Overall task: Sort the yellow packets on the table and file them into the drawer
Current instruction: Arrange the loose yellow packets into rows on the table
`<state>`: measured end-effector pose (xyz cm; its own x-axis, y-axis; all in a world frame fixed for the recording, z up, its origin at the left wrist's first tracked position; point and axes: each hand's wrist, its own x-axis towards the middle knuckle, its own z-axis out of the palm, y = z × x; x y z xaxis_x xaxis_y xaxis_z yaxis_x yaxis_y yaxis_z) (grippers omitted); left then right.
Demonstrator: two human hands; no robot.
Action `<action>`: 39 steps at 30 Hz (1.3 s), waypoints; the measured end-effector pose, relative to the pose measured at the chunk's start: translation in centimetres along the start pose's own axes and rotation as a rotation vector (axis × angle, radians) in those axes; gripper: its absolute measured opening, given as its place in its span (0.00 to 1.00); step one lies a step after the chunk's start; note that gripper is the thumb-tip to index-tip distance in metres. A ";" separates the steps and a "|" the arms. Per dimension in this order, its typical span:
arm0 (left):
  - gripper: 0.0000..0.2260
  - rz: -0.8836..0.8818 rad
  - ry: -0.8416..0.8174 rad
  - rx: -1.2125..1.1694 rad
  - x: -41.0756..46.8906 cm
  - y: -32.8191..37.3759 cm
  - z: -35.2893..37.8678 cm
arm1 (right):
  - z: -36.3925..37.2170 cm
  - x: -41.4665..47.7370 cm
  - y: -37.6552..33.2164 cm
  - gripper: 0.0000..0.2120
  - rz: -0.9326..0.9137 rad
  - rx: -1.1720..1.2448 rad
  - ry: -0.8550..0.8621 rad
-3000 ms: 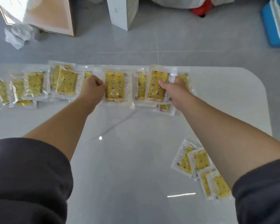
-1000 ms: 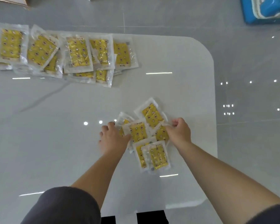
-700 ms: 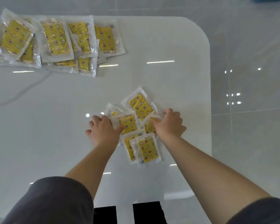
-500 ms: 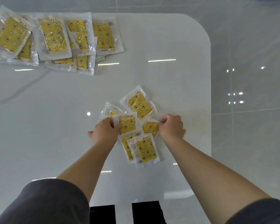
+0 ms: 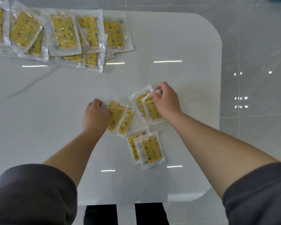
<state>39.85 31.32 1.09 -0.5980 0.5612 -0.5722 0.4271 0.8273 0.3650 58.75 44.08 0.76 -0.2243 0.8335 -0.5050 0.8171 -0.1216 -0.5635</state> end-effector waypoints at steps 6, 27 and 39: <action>0.35 -0.040 0.010 0.224 -2.5 1.0 2.3 | 2.1 -2.0 -0.3 0.33 0.219 -0.251 0.075; 0.06 -0.149 -0.208 -0.485 1.6 -3.0 -7.8 | 2.7 -3.5 -7.3 0.11 0.396 0.667 0.022; 0.11 -0.028 0.107 -0.540 16.3 -14.4 -32.3 | 15.8 0.4 -33.3 0.11 0.198 0.659 -0.046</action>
<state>2.07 29.45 10.21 -0.6818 0.5150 -0.5195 0.0182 0.7219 0.6918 23.07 39.96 9.03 -0.1382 0.7403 -0.6580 0.3549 -0.5832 -0.7307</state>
